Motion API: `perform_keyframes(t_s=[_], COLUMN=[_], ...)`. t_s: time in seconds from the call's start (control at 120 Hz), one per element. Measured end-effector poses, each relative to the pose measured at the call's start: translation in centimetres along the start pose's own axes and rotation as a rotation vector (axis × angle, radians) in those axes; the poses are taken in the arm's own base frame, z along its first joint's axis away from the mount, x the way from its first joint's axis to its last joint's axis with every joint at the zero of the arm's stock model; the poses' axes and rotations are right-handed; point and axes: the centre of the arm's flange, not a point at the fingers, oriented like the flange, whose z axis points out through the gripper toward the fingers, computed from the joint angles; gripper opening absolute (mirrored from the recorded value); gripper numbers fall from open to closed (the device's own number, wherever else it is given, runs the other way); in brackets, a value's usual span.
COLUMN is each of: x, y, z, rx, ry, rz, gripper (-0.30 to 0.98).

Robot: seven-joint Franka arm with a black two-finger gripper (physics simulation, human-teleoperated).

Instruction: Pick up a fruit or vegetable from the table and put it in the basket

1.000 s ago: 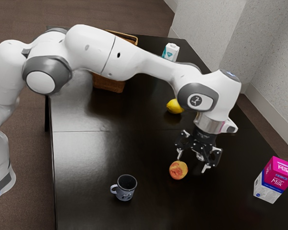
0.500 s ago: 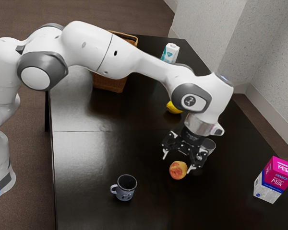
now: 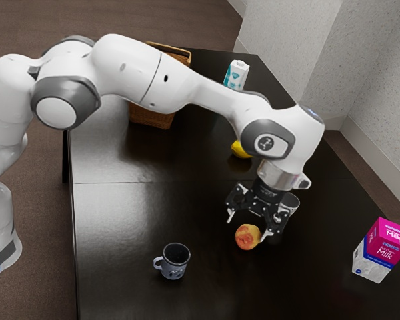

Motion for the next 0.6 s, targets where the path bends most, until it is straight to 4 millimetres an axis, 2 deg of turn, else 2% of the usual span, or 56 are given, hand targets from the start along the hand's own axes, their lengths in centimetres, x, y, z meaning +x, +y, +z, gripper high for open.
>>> perform_keyframes(t_s=[0.25, 0.6], x=[1.2, 1.4], y=[0.7, 1.4], z=[0.7, 2.1], rx=[0.001, 0.015], ry=[-0.004, -0.011], rz=[-0.014, -0.010], gripper=[0.69, 0.69])
